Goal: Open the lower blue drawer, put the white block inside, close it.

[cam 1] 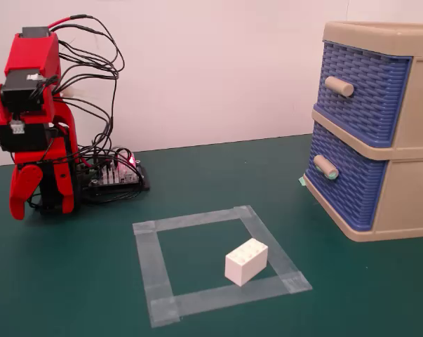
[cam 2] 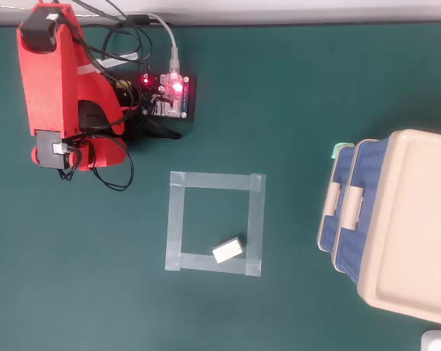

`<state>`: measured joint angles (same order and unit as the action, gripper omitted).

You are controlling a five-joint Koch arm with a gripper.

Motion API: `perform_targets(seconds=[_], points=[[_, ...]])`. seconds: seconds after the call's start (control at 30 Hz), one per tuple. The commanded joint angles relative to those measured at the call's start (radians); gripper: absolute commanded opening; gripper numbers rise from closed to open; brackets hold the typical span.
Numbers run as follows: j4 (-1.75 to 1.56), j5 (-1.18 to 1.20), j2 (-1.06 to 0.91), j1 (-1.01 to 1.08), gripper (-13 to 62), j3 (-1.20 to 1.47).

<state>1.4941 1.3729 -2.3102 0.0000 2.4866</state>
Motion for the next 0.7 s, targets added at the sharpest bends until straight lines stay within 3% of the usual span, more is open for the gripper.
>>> perform_targets(seconds=[0.0,0.23,0.33,0.5,0.6,0.67], points=[[0.164,0.021,-0.041,0.002,34.2,-0.029],[0.150,0.029,-0.035,-0.017,33.6,-0.288],[0.087,0.147,-0.034,-0.149,32.9,-0.327],[-0.270,0.798,-0.026,-0.703,32.5,-0.325],[-0.692,1.221,0.038,-1.042,32.7,-0.307],[-0.940,1.376,0.095,-1.146,32.8,-0.259]])
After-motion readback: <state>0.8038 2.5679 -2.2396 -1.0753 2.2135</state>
